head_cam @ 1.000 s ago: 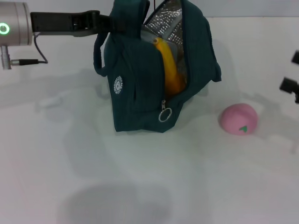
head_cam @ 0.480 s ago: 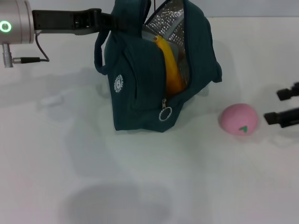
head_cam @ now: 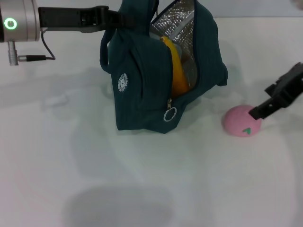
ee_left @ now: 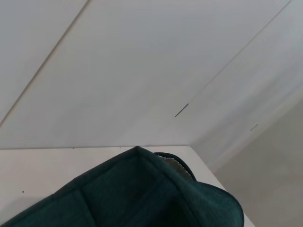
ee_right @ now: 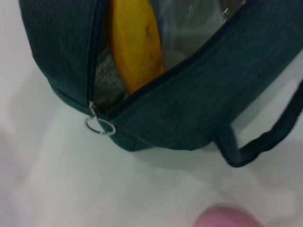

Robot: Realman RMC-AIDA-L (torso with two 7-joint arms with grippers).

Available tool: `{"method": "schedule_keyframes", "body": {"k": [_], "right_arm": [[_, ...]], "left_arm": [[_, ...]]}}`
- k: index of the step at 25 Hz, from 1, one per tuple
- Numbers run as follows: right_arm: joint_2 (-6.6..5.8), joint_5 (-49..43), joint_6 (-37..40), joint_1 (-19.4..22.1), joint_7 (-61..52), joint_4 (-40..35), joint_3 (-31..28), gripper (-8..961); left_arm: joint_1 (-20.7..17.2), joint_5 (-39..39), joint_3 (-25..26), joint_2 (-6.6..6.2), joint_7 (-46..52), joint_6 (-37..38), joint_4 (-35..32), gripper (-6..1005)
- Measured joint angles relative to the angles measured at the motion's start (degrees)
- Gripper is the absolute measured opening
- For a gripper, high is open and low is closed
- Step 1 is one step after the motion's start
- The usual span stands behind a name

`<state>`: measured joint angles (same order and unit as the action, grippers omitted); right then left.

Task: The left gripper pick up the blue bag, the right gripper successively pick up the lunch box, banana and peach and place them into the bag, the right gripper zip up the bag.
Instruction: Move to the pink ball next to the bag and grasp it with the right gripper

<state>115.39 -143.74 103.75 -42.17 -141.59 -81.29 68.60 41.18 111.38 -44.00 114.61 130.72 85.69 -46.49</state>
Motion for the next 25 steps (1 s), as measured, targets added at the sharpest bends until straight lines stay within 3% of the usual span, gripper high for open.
{"method": "schedule_keyframes", "body": {"k": [18,25], "right_arm": [[0.16,-3.0,-15.7,-1.8,0.1,14.7,12.0,801],[0.25,-3.0,-18.1,-1.9,0.2,15.9,13.9,800]], "left_arm": [[-0.6,-0.1,-0.1,0.40,-0.5,0.3,0.1,47],[-1.0,-0.1,-0.2,0.46,-0.6,0.4,0.1,47]]}}
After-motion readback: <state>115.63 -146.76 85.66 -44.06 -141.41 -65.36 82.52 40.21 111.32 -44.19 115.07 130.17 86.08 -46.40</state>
